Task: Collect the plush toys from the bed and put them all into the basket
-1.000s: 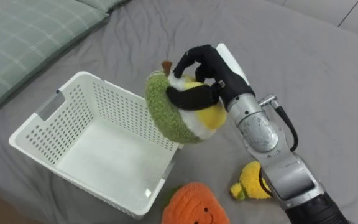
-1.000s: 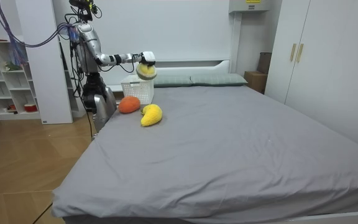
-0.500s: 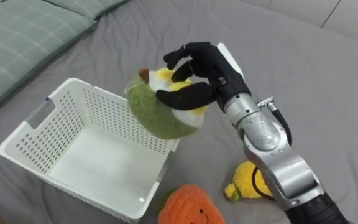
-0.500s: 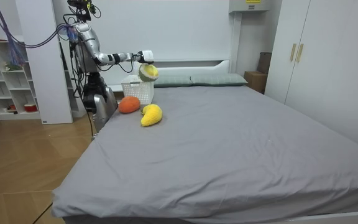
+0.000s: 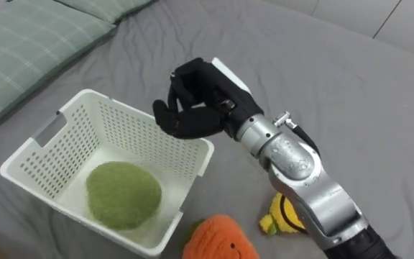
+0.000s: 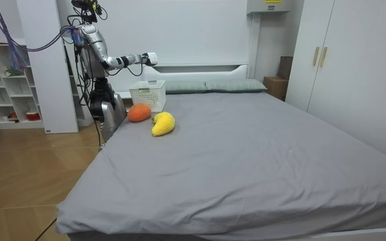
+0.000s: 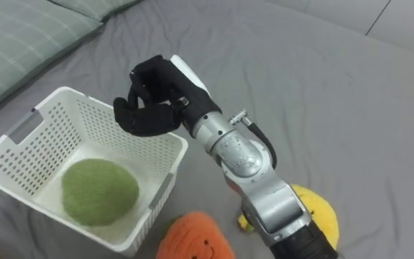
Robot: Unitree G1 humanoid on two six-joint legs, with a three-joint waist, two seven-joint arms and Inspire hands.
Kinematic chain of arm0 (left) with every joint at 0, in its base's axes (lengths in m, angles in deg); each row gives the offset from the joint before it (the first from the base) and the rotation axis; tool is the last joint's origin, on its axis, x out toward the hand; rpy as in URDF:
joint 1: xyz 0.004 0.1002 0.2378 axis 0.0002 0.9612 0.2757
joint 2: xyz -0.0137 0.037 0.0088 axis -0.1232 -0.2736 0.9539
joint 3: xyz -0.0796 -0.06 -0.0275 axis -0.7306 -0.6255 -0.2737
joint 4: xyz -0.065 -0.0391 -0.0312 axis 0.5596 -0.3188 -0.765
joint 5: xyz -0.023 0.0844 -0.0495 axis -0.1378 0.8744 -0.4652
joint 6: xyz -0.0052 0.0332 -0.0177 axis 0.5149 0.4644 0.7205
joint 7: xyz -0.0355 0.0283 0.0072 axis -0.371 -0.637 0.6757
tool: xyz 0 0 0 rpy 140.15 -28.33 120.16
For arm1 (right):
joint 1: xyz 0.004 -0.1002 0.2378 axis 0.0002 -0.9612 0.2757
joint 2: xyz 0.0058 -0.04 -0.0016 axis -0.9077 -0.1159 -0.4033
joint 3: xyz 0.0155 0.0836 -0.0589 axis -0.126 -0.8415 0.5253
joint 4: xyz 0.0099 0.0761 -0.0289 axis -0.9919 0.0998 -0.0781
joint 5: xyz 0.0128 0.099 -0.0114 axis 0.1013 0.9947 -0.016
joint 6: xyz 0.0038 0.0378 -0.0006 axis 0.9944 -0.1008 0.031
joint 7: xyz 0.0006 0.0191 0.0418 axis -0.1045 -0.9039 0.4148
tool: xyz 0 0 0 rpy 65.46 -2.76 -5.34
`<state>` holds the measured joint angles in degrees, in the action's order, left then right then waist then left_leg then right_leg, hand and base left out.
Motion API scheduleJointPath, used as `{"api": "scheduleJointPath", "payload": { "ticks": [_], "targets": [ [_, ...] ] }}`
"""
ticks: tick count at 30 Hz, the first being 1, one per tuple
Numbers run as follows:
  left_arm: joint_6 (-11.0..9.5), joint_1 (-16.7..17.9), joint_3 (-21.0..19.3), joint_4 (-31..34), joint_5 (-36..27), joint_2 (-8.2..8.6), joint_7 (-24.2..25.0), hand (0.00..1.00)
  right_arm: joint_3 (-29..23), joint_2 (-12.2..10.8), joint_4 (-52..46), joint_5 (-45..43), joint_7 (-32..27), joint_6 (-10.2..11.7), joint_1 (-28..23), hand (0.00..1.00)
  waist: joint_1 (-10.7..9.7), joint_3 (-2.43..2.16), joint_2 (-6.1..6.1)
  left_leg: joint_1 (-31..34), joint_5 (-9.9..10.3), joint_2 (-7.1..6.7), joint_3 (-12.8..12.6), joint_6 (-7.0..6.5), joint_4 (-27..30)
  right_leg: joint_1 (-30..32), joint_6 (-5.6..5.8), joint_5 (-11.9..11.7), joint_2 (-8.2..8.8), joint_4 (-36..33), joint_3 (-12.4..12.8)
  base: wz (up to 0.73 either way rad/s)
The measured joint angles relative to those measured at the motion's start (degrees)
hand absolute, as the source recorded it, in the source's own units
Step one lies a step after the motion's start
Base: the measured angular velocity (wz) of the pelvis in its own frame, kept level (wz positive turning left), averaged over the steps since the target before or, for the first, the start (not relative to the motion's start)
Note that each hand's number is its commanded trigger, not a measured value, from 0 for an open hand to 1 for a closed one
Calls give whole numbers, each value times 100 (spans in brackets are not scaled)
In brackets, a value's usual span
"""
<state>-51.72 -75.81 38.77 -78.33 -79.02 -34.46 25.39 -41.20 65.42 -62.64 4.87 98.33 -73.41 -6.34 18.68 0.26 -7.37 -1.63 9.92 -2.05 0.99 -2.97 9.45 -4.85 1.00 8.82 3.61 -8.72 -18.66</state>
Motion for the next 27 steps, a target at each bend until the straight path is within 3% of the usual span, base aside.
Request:
{"api": "scheduleJointPath", "payload": {
  "ticks": [1,2,6,9,14,19,23,27],
  "targets": [
    [-1,-7,-1,-1,0,-1,19,0,2,-12,0,-52,15,0,0,9,21,6,-10,0,0,0,0,0,0,-1,0,0,0,0,1,0],
    [-9,-16,-1,-1,-1,-1,46,0,2,-28,0,-120,29,-2,0,0,66,19,-37,-1,0,1,0,1,5,-3,0,0,-1,0,-3,0],
    [-11,-9,-3,-6,-3,-2,72,0,5,-81,0,-123,128,-2,0,0,201,31,-91,-5,0,0,0,0,14,-14,4,-12,4,-2,-19,0],
    [-12,0,-5,-52,-11,-12,73,0,5,-167,16,-112,136,-1,1,0,211,37,-92,-2,-1,-1,12,0,14,-20,5,-12,4,0,-32,2],
    [-12,12,3,-61,-18,-36,68,0,4,-123,71,108,61,-1,-2,0,179,77,-70,13,0,-2,27,-1,15,-12,5,-12,2,6,-32,1],
    [-12,16,4,-73,-77,-37,38,0,-13,62,92,279,-165,2,-92,0,46,116,-14,26,0,-12,58,-1,19,-8,6,-12,2,11,-31,1],
    [-15,36,-146,-102,-142,15,42,0,-388,149,114,241,-447,82,-609,0,-158,134,46,47,-2,-17,52,-5,30,5,16,-19,7,12,-17,0],
    [-23,145,-288,-101,-130,72,30,0,-1041,248,381,285,-855,195,-1116,0,-354,93,127,-2,-3,-10,-21,-9,30,9,18,-22,7,6,55,-8]
  ]
}}
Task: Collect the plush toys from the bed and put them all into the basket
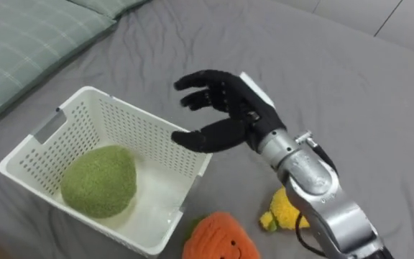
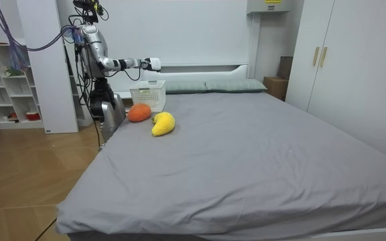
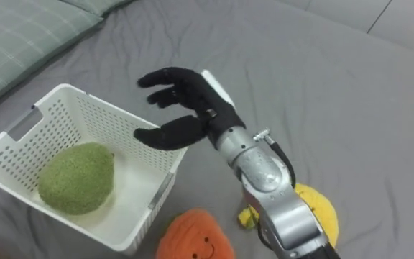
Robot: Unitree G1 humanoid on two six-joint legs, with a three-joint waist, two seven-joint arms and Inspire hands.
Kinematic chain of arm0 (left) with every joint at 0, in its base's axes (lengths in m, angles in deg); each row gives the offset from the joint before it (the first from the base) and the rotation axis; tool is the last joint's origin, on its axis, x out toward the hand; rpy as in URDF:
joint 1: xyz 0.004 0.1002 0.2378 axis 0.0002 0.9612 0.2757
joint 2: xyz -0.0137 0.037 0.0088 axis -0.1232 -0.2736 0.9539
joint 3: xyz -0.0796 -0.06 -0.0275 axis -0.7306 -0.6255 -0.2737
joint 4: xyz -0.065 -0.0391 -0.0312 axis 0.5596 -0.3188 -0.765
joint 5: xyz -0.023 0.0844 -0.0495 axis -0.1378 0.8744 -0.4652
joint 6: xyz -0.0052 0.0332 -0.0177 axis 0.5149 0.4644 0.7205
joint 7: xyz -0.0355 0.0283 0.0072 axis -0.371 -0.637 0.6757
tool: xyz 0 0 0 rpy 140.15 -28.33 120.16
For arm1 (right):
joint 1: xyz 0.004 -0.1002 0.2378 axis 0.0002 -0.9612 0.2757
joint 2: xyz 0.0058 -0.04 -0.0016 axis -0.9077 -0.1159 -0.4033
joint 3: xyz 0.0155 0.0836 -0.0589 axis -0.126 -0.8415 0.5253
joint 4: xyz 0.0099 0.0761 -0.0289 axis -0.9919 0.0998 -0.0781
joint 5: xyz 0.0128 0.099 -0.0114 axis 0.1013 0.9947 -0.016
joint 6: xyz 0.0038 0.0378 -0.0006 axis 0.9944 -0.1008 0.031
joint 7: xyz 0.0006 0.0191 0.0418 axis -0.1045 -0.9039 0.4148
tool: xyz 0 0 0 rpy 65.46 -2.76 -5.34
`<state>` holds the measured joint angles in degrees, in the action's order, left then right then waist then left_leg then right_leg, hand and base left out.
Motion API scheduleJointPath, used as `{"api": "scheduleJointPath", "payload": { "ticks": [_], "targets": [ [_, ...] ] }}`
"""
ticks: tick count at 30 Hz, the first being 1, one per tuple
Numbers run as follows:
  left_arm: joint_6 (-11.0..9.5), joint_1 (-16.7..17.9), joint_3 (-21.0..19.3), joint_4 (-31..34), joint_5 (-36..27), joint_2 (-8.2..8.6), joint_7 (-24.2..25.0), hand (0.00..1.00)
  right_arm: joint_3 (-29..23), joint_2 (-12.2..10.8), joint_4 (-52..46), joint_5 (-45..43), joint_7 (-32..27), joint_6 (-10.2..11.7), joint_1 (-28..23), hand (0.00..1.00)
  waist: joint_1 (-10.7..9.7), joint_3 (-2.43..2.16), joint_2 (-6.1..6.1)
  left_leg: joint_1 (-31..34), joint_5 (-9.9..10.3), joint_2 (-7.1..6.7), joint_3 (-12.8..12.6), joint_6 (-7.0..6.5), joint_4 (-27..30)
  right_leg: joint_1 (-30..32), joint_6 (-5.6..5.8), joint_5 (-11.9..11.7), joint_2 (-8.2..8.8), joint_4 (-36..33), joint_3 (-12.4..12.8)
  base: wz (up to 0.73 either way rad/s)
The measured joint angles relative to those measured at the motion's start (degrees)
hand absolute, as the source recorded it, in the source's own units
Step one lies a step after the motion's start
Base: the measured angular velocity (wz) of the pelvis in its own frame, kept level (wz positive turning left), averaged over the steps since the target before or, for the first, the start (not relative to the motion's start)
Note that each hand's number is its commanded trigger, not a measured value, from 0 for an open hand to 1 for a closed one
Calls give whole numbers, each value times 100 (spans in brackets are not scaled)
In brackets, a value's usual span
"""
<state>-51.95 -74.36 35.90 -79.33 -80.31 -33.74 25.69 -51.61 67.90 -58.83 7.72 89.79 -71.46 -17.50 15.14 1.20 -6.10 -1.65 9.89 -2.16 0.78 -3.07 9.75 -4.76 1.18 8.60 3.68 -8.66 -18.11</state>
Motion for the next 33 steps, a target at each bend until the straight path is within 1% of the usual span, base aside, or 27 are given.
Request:
{"api": "scheduleJointPath", "payload": {
  "ticks": [1,3,4,5,7,9,10,14,19,20,21,22,24,25,26,27,28,30,31,32,33],
  "targets": [
    [0,19,-9,0,0,0,-3,0,-92,0,112,23,-55,27,-29,0,-78,-15,3,-4,0,1,-8,0,1,0,0,0,-3,0,19,-10],
    [-1,75,-39,9,33,-6,-15,0,-398,11,520,26,-304,33,-56,0,-244,-59,48,-11,0,16,-66,0,3,9,-4,-3,-10,-6,54,-8],
    [-5,89,-38,12,32,-12,-16,0,-461,13,625,26,-370,33,-58,0,-288,-71,55,-16,0,19,-78,1,2,10,-5,-3,-10,-9,56,-8],
    [-37,113,-39,15,33,-16,-18,0,-559,17,799,-2,-502,36,-53,0,-366,-89,67,-32,1,29,-136,1,-8,10,-5,-3,-15,-14,66,-14],
    [-68,189,-29,17,8,-11,-27,0,-596,81,1078,10,-681,105,-43,0,-406,-95,76,-84,2,46,-198,3,-28,-12,-15,-9,-22,-16,72,-14],
    [-74,206,12,44,-98,-6,-27,0,-600,228,1613,-29,-839,135,-38,0,-434,-131,24,-103,2,46,-195,3,-32,-33,-15,-9,-22,-18,71,0],
    [-74,217,13,45,-104,-5,-27,0,-616,231,1741,-86,-882,135,-38,0,-434,-133,9,-105,2,46,-196,3,-29,-35,-15,-9,-22,-18,74,0],
    [-65,267,45,53,-120,-19,-79,0,-767,244,2525,-247,-1103,142,67,0,-542,-121,-32,-68,11,38,-141,-9,-11,-30,-17,-13,-1,-33,6,5],
    [-43,342,75,152,-161,-41,-91,0,-881,280,3285,-652,-1290,124,271,0,-554,-100,-26,64,15,33,-95,-15,55,73,-16,-13,12,-100,-38,6],
    [-33,348,88,157,-166,-54,-90,0,-881,301,3532,-742,-1335,123,385,0,-560,-87,-35,127,15,28,-54,-14,94,100,-17,-13,15,-101,-84,12],
    [-20,300,135,157,-166,-69,-90,0,-875,316,3795,-820,-1363,123,495,0,-522,-78,-36,166,14,26,-43,-13,103,139,-17,-13,14,-104,-90,9],
    [-11,285,137,150,-170,-69,-91,0,-873,315,3937,-847,-1383,123,568,0,-518,-83,-36,217,14,27,-45,-13,118,188,-18,-13,14,-108,-92,5],
    [56,140,179,91,-326,-89,-91,0,-876,321,4604,-1009,-1456,124,1034,0,-512,-81,-46,466,12,30,-24,-11,217,392,-45,-32,13,-129,-110,2],
    [59,98,184,58,-348,-91,-90,0,-877,323,4776,-1099,-1478,123,1163,0,-502,-79,-46,546,8,31,-22,-8,243,464,-50,-40,13,-136,-114,0],
    [69,-16,223,13,-338,-98,-82,0,-876,354,5022,-1307,-1523,121,1383,0,-467,-72,-36,728,8,34,-10,-7,313,630,-61,-47,14,-172,-127,8],
    [74,-123,335,-2,-350,-117,-67,0,-863,389,5279,-1520,-1535,133,1599,0,-448,-63,-26,889,-1,32,11,-4,404,775,-70,-56,20,-205,-168,11],
    [74,-161,422,-14,-374,-136,-64,0,-843,408,5433,-1599,-1536,135,1719,0,-437,-51,-17,948,-7,31,22,-3,423,819,-75,-62,21,-201,-191,16],
    [64,-369,719,-56,-412,-188,-71,0,-632,517,6004,-1837,-1530,140,2135,0,-343,-15,8,1129,-29,34,40,5,438,996,-84,-73,22,-207,-228,8],
    [60,-428,759,-76,-450,-196,-76,0,-606,530,6081,-1906,-1530,140,2214,0,-306,7,14,1163,-36,35,42,8,434,1033,-87,-74,21,-208,-232,0],
    [57,-533,767,-140,-545,-197,-80,0,-518,554,6213,-2015,-1532,150,2343,0,-214,26,14,1224,-58,37,59,18,395,1117,-94,-79,20,-206,-229,0],
    [52,-603,796,-203,-644,-211,-80,0,-446,564,6347,-2108,-1530,158,2429,0,-182,34,18,1274,-70,37,99,25,376,1170,-95,-79,22,-206,-254,5]
  ]
}}
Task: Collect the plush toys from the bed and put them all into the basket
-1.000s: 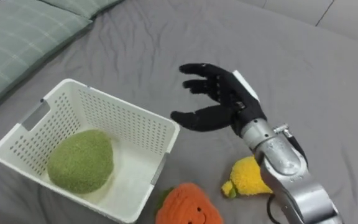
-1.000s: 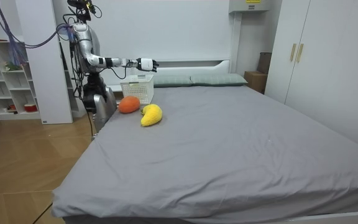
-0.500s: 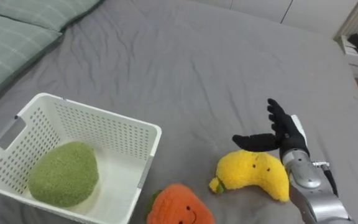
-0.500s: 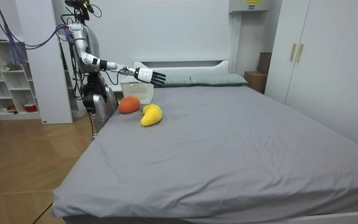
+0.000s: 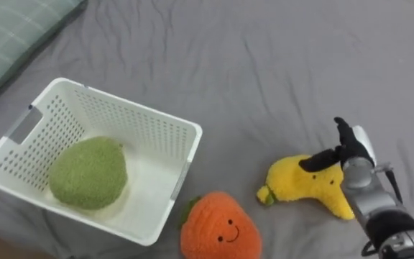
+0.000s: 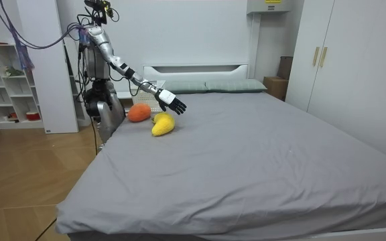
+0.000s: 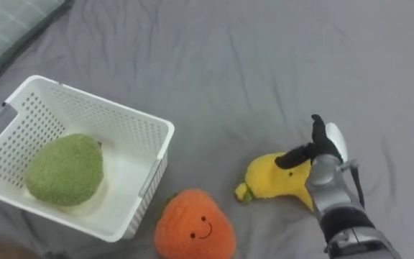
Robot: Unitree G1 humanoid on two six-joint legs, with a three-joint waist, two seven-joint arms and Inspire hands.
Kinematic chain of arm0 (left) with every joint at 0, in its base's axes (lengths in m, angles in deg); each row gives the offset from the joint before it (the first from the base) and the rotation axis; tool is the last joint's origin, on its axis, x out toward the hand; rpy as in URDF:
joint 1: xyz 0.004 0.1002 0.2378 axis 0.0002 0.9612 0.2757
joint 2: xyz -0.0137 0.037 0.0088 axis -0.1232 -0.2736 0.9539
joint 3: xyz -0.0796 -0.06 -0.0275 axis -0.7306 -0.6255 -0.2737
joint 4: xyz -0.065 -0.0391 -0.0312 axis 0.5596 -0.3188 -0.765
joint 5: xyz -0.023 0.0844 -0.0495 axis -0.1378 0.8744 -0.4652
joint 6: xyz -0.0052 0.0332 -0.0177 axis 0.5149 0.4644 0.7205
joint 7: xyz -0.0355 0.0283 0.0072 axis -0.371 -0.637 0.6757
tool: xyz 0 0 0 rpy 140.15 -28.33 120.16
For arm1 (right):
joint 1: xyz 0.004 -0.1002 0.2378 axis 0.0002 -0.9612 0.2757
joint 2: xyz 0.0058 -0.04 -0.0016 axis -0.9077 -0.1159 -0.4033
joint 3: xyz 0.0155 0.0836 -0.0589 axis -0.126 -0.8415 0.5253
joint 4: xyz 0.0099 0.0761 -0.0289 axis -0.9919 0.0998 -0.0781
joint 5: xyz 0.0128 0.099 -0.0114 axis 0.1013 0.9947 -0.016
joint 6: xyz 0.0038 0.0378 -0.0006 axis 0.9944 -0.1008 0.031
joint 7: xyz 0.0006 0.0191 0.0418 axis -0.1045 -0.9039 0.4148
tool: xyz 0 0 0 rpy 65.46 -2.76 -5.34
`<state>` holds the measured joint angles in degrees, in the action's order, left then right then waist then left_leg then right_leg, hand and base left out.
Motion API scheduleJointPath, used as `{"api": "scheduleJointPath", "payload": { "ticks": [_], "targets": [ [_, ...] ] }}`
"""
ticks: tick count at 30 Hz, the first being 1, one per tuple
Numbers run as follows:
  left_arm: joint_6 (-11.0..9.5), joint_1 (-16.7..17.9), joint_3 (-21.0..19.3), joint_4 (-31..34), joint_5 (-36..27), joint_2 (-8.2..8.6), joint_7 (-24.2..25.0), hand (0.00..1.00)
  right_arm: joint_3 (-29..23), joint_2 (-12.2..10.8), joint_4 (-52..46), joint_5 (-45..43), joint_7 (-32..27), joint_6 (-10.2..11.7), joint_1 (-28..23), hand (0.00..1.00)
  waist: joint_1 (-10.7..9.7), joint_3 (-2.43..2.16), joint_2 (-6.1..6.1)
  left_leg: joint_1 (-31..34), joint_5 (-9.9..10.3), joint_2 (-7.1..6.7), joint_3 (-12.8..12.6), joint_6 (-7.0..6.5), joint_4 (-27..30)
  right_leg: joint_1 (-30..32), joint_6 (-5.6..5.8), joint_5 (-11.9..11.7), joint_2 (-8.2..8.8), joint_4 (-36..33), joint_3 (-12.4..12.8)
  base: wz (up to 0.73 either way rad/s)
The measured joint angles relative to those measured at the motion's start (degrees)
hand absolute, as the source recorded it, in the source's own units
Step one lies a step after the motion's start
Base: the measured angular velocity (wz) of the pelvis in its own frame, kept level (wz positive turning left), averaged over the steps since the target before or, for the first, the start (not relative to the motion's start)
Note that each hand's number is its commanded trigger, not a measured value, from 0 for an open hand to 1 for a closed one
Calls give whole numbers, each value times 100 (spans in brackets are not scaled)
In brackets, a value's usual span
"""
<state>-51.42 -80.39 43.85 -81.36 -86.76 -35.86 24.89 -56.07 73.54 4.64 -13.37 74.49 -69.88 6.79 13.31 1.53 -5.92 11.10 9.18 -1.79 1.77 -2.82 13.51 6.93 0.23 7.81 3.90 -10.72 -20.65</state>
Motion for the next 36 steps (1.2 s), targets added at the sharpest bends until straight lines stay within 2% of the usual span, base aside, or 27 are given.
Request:
{"api": "scheduleJointPath", "payload": {
  "ticks": [3,8,11,12,17,18,19,20,21,22,26,29,36],
  "targets": [
    [-1,-32,170,-74,-336,-50,7,0,187,51,336,-124,3,39,102,0,100,26,28,61,-1,3,37,1,1,39,0,1,27,11,-79,8],
    [1,-127,247,-270,-425,-50,6,0,269,107,752,-351,0,105,185,0,300,46,19,324,-2,1,55,2,3,308,2,1,11,9,-126,1],
    [2,-231,244,-427,-424,-52,7,0,425,133,769,-418,1,100,194,0,420,88,29,379,-2,2,54,2,2,358,1,1,14,10,-131,1],
    [-3,-275,254,-457,-425,-53,12,0,523,150,767,-531,3,107,202,0,437,120,38,398,-2,2,70,2,5,363,1,1,11,13,-141,6],
    [-8,-348,369,-486,-426,-69,27,0,902,157,782,-876,142,101,199,2,436,135,16,491,-2,-8,83,3,29,421,0,0,-1,12,-151,4],
    [-7,-367,414,-486,-428,-77,25,0,1017,159,799,-923,174,90,198,7,435,136,13,496,-2,-8,98,3,31,421,0,0,-1,12,-152,0],
    [-6,-378,421,-486,-428,-79,23,0,1057,159,808,-943,202,90,197,33,434,135,11,498,-2,-10,111,3,32,421,0,0,-2,11,-152,6],
    [0,-418,449,-484,-427,-87,19,0,1159,160,838,-956,269,84,196,65,438,134,9,503,-2,-11,132,3,32,420,0,0,-3,10,-162,6],
    [0,-458,447,-485,-426,-95,21,0,1280,157,875,-963,353,75,195,85,455,132,-4,504,-3,-9,139,5,32,421,0,0,-6,10,-159,5],
    [0,-474,446,-485,-426,-97,22,0,1312,155,881,-968,397,67,191,100,461,131,-9,503,-3,-9,141,5,33,421,-1,0,-7,10,-159,0],
    [4,-563,443,-472,-421,-107,80,0,1500,157,974,-1221,588,-95,176,100,588,125,-77,499,-3,-6,157,7,33,412,-1,0,-9,11,-205,2],
    [13,-576,442,-470,-424,-107,79,0,1551,163,968,-1490,580,-175,159,100,643,103,-125,500,-3,-9,175,7,47,398,-1,0,-3,12,-242,5],
    [0,-612,445,-457,-647,-110,71,0,1550,171,917,-1947,582,-268,85,100,688,103,-126,422,-3,-13,185,7,56,305,-1,0,-5,20,-217,0]
  ]
}}
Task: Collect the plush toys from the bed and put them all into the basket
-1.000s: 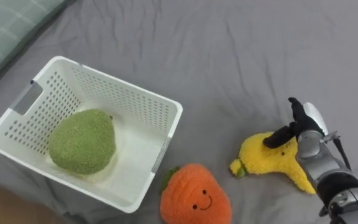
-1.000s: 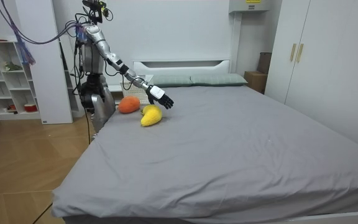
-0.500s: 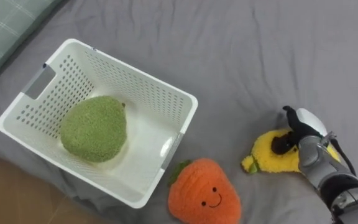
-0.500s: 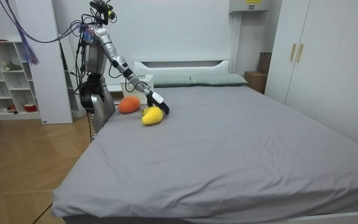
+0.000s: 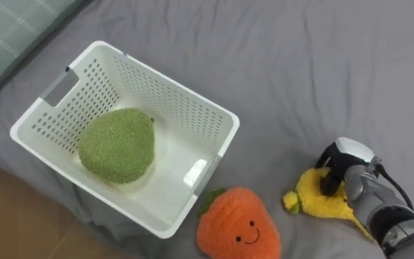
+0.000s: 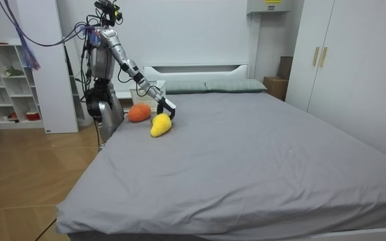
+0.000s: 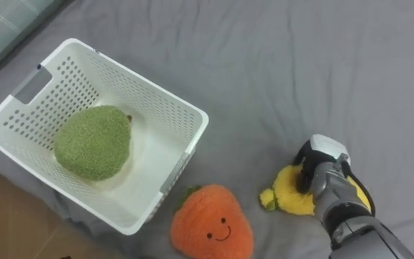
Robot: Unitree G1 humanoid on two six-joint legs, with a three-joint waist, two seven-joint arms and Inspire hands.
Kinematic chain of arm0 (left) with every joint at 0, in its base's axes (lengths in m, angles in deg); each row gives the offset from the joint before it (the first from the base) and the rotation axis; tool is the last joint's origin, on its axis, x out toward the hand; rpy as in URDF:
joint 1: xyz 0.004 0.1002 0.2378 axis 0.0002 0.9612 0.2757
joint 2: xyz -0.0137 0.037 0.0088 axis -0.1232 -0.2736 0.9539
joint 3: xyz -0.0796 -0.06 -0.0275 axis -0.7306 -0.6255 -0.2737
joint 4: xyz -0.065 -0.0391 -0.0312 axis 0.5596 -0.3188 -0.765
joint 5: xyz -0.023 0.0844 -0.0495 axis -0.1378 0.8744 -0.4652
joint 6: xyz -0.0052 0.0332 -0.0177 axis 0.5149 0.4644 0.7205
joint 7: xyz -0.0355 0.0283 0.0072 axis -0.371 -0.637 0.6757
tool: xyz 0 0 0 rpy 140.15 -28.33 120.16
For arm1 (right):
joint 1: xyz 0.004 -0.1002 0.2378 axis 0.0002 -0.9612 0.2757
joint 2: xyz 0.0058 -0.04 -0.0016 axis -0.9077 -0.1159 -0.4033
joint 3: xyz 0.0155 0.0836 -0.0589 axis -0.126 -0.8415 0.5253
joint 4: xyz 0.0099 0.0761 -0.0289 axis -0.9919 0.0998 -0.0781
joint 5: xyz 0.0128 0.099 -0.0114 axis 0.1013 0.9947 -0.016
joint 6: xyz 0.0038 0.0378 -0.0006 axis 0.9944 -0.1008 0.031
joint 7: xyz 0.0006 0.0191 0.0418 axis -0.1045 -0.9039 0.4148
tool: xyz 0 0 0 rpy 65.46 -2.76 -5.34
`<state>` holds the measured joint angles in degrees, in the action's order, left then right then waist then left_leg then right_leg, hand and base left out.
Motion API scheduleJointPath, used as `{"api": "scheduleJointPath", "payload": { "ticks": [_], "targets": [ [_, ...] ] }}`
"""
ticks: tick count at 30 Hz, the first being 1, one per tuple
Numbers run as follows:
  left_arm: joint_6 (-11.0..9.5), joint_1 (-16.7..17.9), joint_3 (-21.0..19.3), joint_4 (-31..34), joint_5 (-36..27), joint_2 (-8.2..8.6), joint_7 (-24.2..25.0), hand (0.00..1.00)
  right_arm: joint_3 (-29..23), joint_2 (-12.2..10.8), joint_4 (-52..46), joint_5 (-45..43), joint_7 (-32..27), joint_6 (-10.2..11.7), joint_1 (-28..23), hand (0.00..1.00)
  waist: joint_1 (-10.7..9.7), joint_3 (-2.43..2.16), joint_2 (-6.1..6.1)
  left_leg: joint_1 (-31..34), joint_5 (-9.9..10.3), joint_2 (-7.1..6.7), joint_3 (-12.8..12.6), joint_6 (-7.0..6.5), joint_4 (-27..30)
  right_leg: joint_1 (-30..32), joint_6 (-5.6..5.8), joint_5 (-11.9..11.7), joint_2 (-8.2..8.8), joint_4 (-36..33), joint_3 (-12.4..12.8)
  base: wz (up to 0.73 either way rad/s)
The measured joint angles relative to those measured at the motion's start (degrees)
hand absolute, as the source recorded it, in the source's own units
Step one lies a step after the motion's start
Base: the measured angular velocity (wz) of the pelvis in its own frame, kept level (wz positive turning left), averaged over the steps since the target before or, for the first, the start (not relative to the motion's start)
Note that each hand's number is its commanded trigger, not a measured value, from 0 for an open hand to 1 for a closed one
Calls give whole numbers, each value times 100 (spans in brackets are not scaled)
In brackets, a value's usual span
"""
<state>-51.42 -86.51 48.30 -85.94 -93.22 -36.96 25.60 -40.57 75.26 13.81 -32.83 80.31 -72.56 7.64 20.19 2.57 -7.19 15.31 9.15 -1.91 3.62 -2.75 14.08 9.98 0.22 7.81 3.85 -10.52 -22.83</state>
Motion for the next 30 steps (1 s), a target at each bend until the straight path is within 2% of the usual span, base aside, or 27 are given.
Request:
{"api": "scheduleJointPath", "payload": {
  "ticks": [7,12,16,17,18,20,22,25,27,30],
  "targets": [
    [-9,34,-13,2,-174,-12,10,0,-126,13,-195,-200,7,14,-150,100,-72,-6,3,-42,-3,1,-36,4,-32,-2,0,0,-3,-5,63,-2],
    [-10,76,-49,80,-167,-16,30,0,-203,75,-636,-306,45,71,-334,100,-149,-16,1,-101,-3,16,-163,4,-38,-11,0,0,8,-9,112,-10],
    [-98,160,-60,100,-169,-43,34,0,-348,132,-1035,-519,129,248,-468,100,-353,-33,3,-216,-4,12,-171,2,-43,-124,1,0,14,-2,164,-1],
    [-136,218,-60,103,-168,-59,31,0,-352,132,-1161,-525,135,259,-522,100,-430,-43,4,-306,-4,13,-170,2,-57,-207,1,0,17,-2,175,-3],
    [-148,265,-69,110,-159,-75,14,0,-389,140,-1352,-559,140,252,-563,100,-512,-75,-5,-342,-4,15,-188,2,-71,-231,1,1,17,-2,199,-9],
    [-153,379,-159,188,-160,-89,-3,0,-559,148,-1691,-650,140,261,-576,100,-650,-77,-3,-413,-4,23,-234,2,-81,-276,1,1,10,-2,247,-14],
    [-158,500,-297,224,-167,-93,-4,0,-762,169,-2179,-643,174,230,-678,100,-728,-102,-6,-547,-4,40,-339,2,-126,-353,1,0,12,-7,320,-21],
    [-162,695,-330,230,-181,-127,0,0,-820,256,-2921,-584,257,169,-713,100,-925,-192,26,-823,-3,50,-397,2,-241,-548,0,0,9,-9,407,-16],
    [-161,824,-329,228,-174,-136,-3,0,-909,402,-3940,-486,262,138,-974,100,-1014,-240,34,-987,-2,60,-443,2,-289,-666,0,0,-3,-7,424,-8],
    [-155,900,-434,286,-160,-120,-4,0,-1156,403,-4969,-518,332,108,-1326,100,-1063,-252,74,-1207,-2,64,-498,2,-361,-832,2,1,-13,-3,500,-11]
  ]
}}
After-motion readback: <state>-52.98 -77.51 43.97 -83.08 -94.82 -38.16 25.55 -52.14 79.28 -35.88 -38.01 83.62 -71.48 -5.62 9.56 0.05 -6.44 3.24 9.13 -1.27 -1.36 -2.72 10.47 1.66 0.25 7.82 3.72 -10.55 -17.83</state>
